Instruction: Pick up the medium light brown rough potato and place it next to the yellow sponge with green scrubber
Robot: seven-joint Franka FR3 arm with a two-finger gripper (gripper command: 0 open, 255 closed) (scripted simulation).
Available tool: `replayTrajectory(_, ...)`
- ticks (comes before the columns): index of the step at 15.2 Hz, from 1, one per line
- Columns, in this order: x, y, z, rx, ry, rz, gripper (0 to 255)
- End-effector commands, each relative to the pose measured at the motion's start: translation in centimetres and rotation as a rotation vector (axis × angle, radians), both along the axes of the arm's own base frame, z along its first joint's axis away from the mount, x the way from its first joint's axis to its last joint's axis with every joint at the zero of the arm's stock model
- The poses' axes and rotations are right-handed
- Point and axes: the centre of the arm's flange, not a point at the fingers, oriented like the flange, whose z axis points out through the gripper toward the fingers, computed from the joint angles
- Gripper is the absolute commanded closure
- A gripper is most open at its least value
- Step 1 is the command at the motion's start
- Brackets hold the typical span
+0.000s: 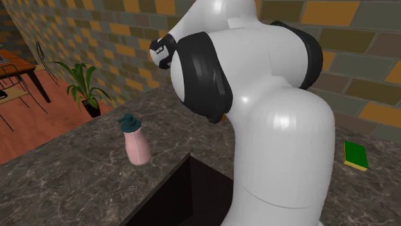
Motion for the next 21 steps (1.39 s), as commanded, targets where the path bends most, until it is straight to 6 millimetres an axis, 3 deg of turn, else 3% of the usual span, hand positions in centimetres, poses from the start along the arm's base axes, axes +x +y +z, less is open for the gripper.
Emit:
replayTrajectory(1,-2.4,-1.1,0.2,0.000,0.000,0.000,255)
replayTrajectory(21,-25.5,-13.9,0.2,0.000,0.000,0.000,255)
